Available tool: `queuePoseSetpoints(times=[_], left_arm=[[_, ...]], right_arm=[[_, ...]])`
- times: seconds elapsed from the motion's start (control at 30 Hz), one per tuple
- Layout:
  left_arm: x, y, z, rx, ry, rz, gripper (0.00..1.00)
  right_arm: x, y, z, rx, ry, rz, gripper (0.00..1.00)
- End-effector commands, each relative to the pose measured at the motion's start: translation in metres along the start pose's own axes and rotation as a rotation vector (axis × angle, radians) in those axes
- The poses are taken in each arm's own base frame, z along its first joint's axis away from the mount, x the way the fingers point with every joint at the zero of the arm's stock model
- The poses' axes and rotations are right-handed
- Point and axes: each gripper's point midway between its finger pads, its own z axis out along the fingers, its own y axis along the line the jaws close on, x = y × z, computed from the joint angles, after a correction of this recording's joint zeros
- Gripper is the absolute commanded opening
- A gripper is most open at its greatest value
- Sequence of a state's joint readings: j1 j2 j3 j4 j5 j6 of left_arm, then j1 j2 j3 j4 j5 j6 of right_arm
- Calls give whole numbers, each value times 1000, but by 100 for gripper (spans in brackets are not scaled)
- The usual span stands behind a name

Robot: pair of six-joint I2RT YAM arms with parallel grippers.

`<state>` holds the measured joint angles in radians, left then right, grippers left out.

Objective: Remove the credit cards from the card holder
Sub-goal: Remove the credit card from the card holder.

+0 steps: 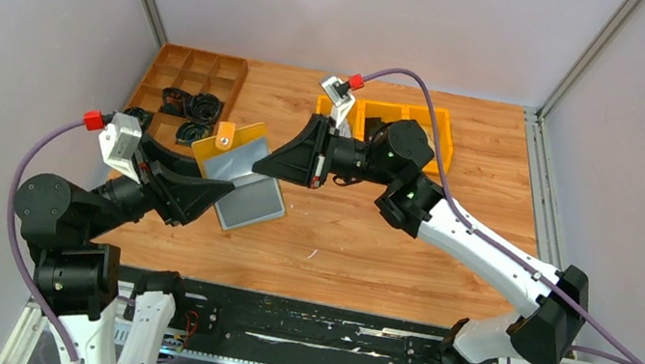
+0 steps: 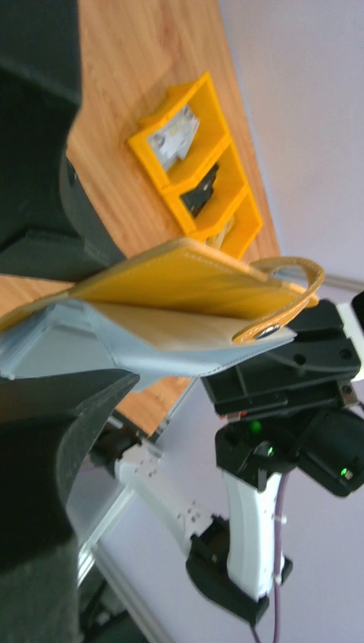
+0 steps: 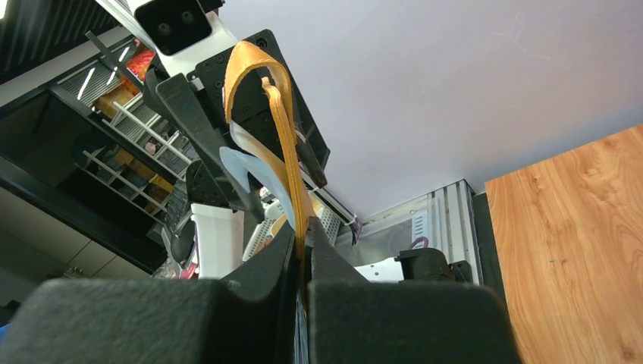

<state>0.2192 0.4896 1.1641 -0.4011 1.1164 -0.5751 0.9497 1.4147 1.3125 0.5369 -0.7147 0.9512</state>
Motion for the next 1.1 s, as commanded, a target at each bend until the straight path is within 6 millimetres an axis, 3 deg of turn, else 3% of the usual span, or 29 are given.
queuePoseSetpoints(times=[0.0,0.13,0.33,0.47,0.5,0.57,0.63,0.7,0.83,1.07], left_arm=[[-1,15,-2,-90,-27,49,46],[-8,23,-8,-185,-67,103,47],[-14,26,-10,-222,-108,93,40],[-16,21,-12,-218,-109,121,45],[-15,22,-12,-228,-107,124,48],[-15,26,-15,-263,-106,127,65],[-14,26,-18,-280,-109,139,90],[-10,18,-18,-244,-100,160,99],[7,2,-18,-146,-56,153,100],[27,-1,-13,-54,-18,48,94]], right_arm=[[-1,20,1,-39,20,-21,0],[0,18,-1,-27,21,-32,0],[5,16,-2,-27,36,-15,2],[4,17,-3,-28,22,-12,1],[3,19,-3,-32,20,-14,1],[0,20,-3,-30,12,-16,1],[-3,21,-3,-22,-2,-16,2],[-5,21,-4,-13,-15,-12,4],[-9,24,-2,-18,-33,2,4],[4,32,13,-73,8,41,6]])
